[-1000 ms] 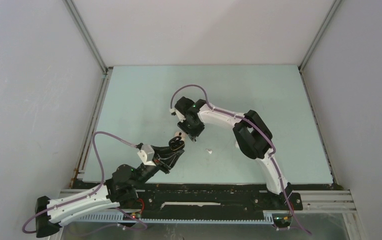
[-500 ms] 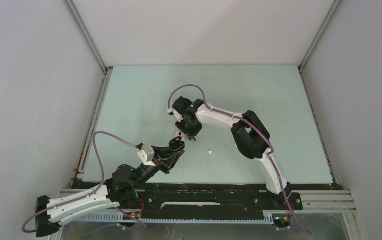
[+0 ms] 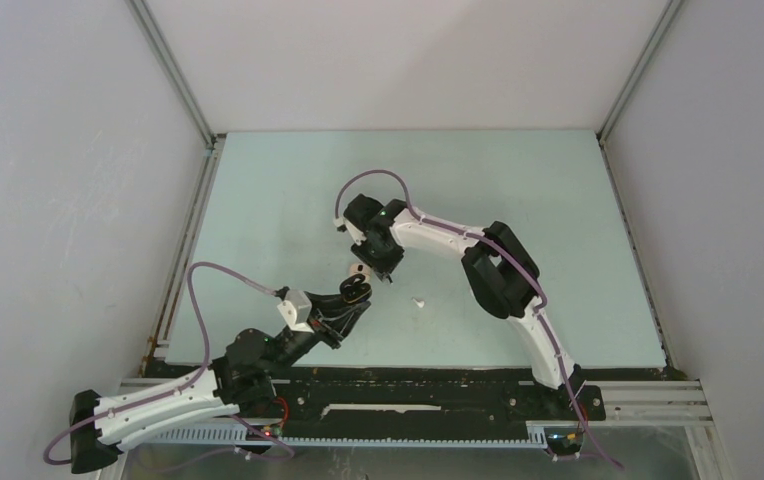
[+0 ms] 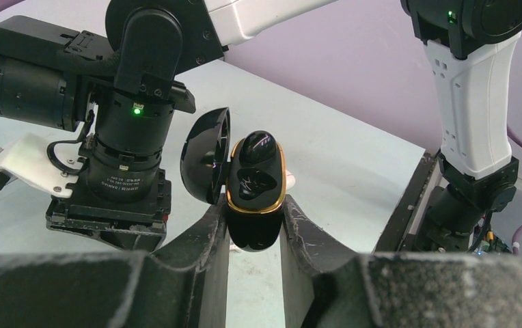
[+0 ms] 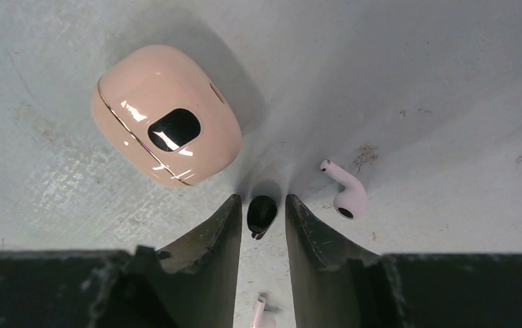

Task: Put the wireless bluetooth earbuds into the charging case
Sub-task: Pick up the left earbud from the center of the board, then insert the left earbud into the left side groove of the charging case.

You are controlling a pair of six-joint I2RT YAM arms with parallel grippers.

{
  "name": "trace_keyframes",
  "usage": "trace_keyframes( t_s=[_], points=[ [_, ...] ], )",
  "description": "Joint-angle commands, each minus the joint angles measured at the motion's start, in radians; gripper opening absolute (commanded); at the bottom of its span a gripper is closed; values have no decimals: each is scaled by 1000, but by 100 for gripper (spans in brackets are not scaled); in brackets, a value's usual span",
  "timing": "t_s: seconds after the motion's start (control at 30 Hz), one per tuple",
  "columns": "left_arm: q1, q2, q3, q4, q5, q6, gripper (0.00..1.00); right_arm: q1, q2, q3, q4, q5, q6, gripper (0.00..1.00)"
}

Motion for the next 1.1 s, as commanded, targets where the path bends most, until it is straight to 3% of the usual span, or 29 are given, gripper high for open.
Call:
trace_keyframes(
  t_s=[0.0,0.1,0.23,0.5,0.73,0.9,1.07],
  points=[
    [-7,11,34,25,14,22,0,6,-10,-13,-17,29,-2,30],
    [-8,12,32,23,15,21,0,-2,-28,-49,-9,26,1,24],
    [-8,28,24,44,16,26,0,-32,-67,-71,-10,-42,1,0],
    [-8,146,8,178,42,39,0,-194,-395,-178,100,-288,-19,0],
    [-7,355,-3,429,39,67,0,-326,-859,-490,458,-446,-99,0],
    [16,573,54,589,118,83,0,-369,-925,-478,393,-587,-106,0],
    [50,760,141,702,229,63,0,-386,-943,-342,313,-575,-217,0]
  ],
)
